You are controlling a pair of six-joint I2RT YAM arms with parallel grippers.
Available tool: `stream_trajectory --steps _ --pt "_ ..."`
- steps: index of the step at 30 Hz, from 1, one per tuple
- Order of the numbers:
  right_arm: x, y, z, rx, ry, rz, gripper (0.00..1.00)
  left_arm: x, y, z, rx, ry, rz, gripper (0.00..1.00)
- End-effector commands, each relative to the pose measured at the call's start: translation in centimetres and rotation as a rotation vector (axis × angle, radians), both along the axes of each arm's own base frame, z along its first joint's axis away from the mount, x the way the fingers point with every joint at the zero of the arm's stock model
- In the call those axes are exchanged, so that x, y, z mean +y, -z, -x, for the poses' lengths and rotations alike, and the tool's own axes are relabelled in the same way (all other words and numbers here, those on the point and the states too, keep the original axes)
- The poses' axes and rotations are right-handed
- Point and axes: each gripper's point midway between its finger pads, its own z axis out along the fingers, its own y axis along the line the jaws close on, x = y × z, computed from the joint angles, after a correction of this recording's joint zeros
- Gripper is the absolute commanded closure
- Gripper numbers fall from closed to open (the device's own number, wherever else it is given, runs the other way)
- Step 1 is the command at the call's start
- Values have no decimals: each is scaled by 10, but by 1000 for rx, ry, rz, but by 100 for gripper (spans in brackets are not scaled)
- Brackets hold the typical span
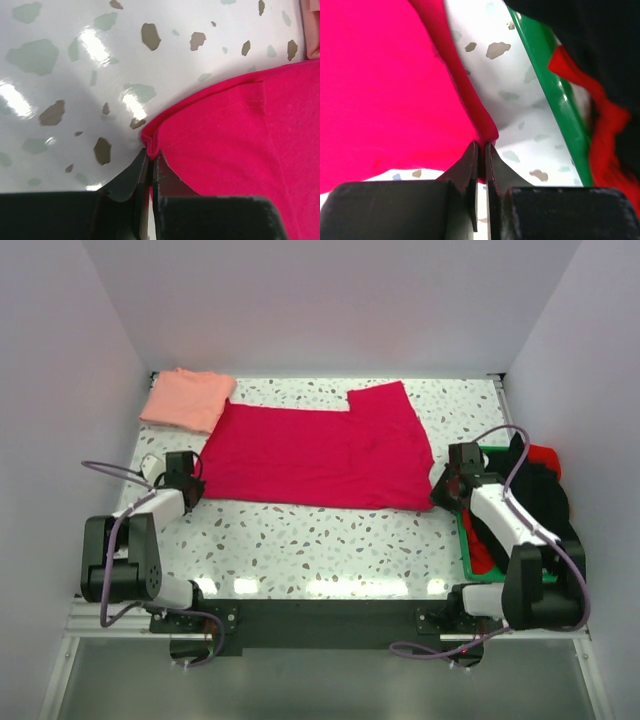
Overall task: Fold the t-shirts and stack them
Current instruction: Fold the tshirt
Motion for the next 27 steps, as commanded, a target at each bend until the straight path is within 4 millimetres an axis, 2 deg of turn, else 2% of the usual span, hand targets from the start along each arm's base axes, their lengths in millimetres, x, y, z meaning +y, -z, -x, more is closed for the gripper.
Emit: stream_trajectory --steps 1,5,7,8,9,10,13,18,22,23,25,26,27 --pt "-8 -40 8 -58 -13 37 100 13 -12 27 45 -65 -45 100" --pt "-12 -53 26 -74 -14 43 100 18 -20 55 83 -101 -69 100" --pt "-14 -54 39 -54 -11 43 100 20 -31 64 56 -122 -79 100" --pt "-14 -58 44 -67 -12 43 100 20 -28 76 84 -128 -79 100" --pt "-14 -60 47 -75 -13 35 100 20 -36 79 52 -141 -78 100" --pt "-13 -58 55 -55 -15 32 100 21 -39 84 47 -147 -83 100" --pt "-7 -66 66 -75 -17 -9 100 23 -44 106 58 -175 -93 100" --pt "-1 -77 81 -89 -17 -46 100 26 -58 124 20 -211 -103 100" --pt "1 -82 96 -86 -11 -60 100 18 -61 130 2 -209 -59 100" --pt "-1 -86 96 -97 -9 -55 98 17 -64 129 -13 -218 -45 98" --pt "-4 -93 100 -105 7 -40 90 14 -66 129 -11 -212 -28 86" --pt "-7 -95 101 -105 12 -29 84 14 -69 128 -16 -214 -25 71" --pt "-7 -99 102 -105 14 -27 70 14 -71 128 -16 -216 -26 63"
